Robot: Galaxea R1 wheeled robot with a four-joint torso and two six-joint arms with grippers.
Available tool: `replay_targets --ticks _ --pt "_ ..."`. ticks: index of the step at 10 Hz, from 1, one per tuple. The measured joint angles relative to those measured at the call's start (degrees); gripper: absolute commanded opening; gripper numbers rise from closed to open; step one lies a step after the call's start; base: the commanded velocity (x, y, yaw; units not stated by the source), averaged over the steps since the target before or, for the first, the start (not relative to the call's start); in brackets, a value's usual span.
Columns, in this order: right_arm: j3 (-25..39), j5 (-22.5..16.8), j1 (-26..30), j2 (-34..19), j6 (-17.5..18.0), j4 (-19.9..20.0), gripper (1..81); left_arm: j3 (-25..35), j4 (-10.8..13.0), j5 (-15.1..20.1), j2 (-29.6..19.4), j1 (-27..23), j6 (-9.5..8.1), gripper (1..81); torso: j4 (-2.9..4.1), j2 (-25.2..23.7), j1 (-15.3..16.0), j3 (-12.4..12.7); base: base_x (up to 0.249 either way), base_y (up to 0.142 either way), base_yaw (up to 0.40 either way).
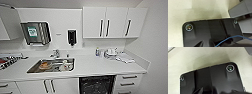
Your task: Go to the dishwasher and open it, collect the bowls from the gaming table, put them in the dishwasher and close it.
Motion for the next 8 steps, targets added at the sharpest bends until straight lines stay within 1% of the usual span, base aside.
replay_targets --ticks 7,8 --pt "0.00 0.20 0.40 0.17 0.00 -0.02 81.1 -0.04 -0.12 -0.11 0.07 -0.20 0.00 81.1 0.00 13.57 -8.81 0.11 0.000 0.000 0.000" --pt "0.00 0.17 0.46 0.20 0.00 -0.02 81.1 -0.76 -0.12 -0.13 0.49 -0.17 0.00 81.1 0.00 15.08 -9.75 0.44 0.000 0.000 0.000"
